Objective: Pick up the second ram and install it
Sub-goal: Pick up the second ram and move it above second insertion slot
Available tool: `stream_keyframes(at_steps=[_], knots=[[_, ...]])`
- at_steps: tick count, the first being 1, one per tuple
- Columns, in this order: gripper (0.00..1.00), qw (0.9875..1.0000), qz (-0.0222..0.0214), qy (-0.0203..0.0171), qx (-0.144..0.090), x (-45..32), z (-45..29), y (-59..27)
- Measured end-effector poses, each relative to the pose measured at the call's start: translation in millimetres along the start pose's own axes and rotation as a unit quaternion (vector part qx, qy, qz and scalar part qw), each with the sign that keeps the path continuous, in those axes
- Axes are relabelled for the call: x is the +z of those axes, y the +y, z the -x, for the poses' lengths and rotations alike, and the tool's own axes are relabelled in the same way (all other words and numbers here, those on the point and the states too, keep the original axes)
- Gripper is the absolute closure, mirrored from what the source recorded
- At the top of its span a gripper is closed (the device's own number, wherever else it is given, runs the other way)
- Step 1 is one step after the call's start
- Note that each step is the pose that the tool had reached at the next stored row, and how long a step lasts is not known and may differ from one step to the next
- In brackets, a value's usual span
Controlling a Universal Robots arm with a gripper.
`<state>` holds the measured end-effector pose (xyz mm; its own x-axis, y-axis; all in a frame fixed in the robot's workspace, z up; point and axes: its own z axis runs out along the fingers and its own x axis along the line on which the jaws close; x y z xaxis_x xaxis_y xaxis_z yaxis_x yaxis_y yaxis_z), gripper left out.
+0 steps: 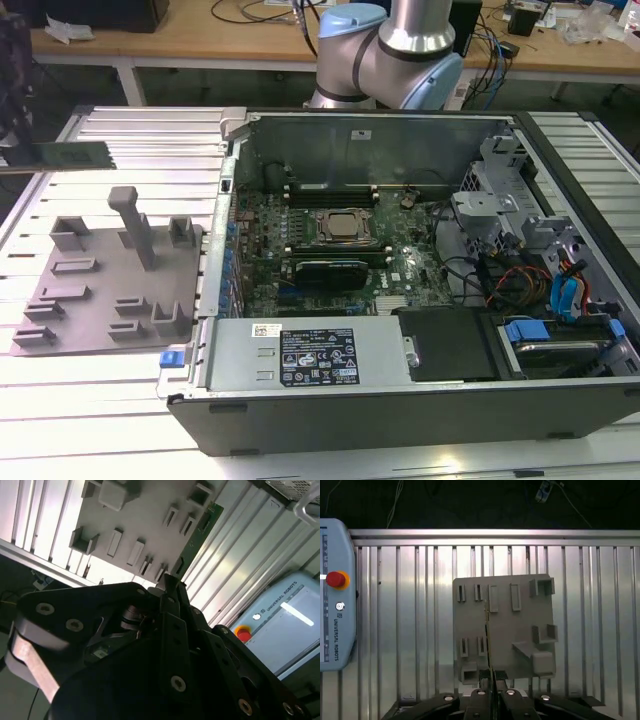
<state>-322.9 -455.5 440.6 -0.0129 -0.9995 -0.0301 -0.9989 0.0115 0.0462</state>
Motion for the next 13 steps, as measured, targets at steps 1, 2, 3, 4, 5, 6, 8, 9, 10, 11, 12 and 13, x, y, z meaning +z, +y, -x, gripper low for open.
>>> stream_keyframes(at_steps=[1,2,3,4,5,6,8,9,10,11,12,13], knots=[[0.89,1.0,0.0,0.0,0.0,0.0,0.0,-5.1],[0.89,1.0,0.0001,0.0,0.0,-0.1,0.1,-9.0],[0.89,1.0,0.0001,0.0,0.0,-0.2,0.2,-16.9],[0.89,1.0,0.0002,0.0,0.0,-0.4,0.3,-23.9],[0.89,1.0,0.0002,0.0,0.0,-0.7,0.3,-29.1],[0.89,1.0,0.0002,0.0,0.0,-0.8,0.4,-32.7],[0.89,1.0,0.0001,0.0,0.0,-0.9,0.4,-37.2],[0.89,1.0,0.0001,0.0,0.0,-1.1,0.5,-41.8],[0.89,1.0,0.0001,0.0,0.0,-1.3,0.6,-45.5],[0.89,1.0,0.0002,0.0,0.0,-1.4,0.6,-48.9],[0.89,1.0,0.0002,0.0001,0.0,-1.6,0.6,-52.0],[0.89,1.0,0.0002,0.0,0.0,-1.6,0.7,-54.4]])
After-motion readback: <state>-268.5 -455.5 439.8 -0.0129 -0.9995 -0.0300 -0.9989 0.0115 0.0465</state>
